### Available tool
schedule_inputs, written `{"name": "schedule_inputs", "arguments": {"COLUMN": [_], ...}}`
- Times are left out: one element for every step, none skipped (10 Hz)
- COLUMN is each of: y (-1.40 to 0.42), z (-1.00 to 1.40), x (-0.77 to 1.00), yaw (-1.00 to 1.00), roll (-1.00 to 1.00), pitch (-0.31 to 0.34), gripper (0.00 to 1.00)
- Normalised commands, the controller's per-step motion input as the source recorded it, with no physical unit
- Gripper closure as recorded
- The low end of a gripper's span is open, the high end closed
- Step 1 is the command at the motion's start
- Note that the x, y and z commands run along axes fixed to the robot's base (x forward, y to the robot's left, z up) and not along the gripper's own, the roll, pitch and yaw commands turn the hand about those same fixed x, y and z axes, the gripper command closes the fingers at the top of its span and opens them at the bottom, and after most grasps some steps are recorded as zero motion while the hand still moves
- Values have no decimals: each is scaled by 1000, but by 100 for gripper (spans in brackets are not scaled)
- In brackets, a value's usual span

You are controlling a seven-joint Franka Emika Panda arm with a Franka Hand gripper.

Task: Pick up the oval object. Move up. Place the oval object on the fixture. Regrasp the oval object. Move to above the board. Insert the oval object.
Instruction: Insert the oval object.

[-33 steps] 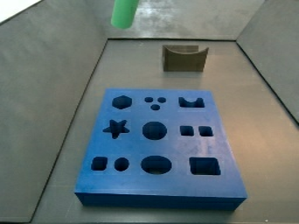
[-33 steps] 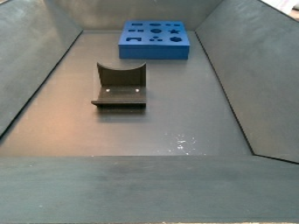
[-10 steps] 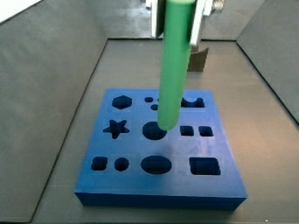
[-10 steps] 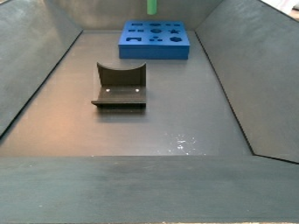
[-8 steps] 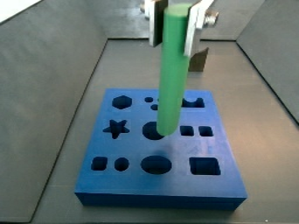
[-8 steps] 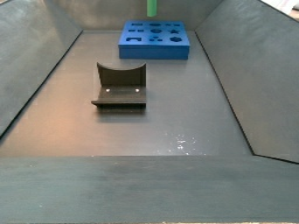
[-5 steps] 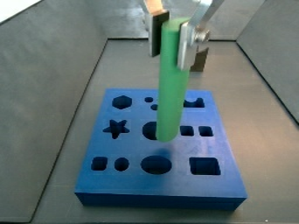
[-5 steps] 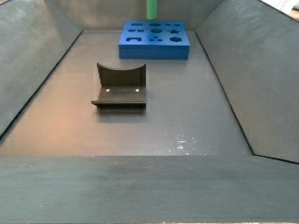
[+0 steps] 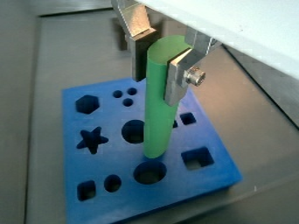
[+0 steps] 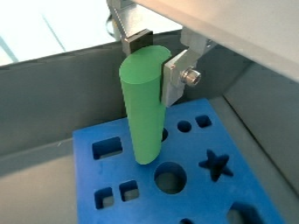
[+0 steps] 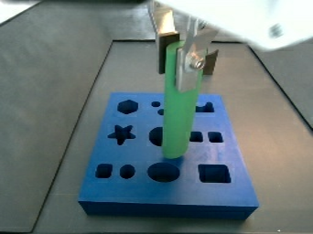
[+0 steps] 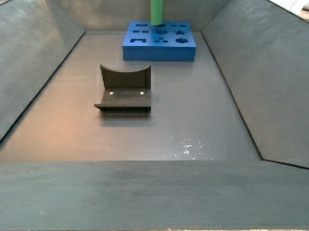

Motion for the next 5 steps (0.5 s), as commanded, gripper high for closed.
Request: {"name": "schedule_inputs", "arguments": {"y": [-69,-71,-220,0,0], "z": [3,-17,-31,0,0], "x": [0,11,-366,0,0], "yaw": [0,0,-466,-1000,-1000], "roll": [54,0,-6,0,0], "pitch": [0,-33,-27,0,0], "gripper": [100,100,100,100,100]}}
